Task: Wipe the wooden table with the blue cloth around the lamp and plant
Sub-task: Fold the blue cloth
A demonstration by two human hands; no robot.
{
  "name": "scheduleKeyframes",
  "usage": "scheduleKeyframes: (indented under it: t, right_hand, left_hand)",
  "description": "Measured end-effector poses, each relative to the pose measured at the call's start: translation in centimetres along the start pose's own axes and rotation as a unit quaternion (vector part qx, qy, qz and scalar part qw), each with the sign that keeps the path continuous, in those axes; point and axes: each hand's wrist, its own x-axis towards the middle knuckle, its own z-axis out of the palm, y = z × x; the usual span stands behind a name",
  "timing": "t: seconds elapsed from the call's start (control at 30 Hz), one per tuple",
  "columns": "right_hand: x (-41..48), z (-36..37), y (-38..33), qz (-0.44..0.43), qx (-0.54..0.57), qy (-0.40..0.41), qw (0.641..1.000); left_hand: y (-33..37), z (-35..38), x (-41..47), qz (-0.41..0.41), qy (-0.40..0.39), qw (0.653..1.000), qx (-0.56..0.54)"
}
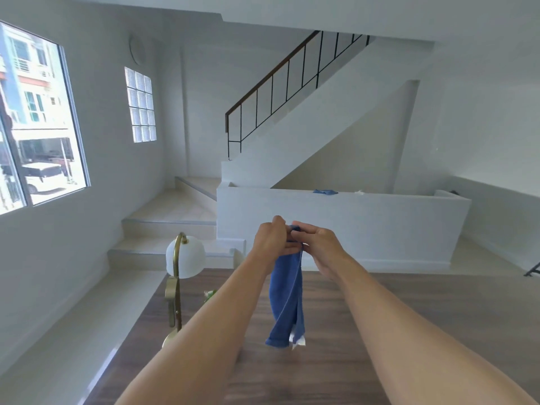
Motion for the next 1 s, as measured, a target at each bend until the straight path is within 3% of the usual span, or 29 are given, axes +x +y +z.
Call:
scheduleKeyframes:
  t: [0.3,0.37,0.43,0.5,0.6,0.77,1.0]
  right_hand:
    - [1.3,0.6,0.0,-0.002,-0.010,0.049,0.999]
    - [1.5,0.3,-0.6,0.001,-0.034,0.045,0.998]
    - [1.4,-0.1,-1.2,0.001,-0.046,0.039,0.998]
    - [1.2,-0.6,-1.7,0.007,-0.055,0.023,0.998]
    - [0.7,-2.1,-2.7,0.033,-0.050,-0.018,0.998]
    - [-0.2,-5.5,-4.4,0.067,-0.035,-0.061,0.995]
    - [-1.5,-10.5,-4.9,0.109,-0.097,-0.032,0.989]
  left_hand:
    - [0.0,-1.7,-0.9,0.022,-0.036,0.999,0.019]
    - [0.0,-2.3,-0.8,0.052,-0.025,0.996,0.067]
    - [-0.5,-3.1,-0.2,0.121,0.021,0.972,0.201]
    - [-1.3,-3.8,0.3,0.179,0.051,0.926,0.328]
    - [-2.8,-4.2,0.9,0.189,-0.040,0.892,0.408]
    - [-4.8,-3.6,1.1,0.166,-0.158,0.898,0.376]
    - [-2.7,-3.3,0.5,0.148,-0.151,0.950,0.232]
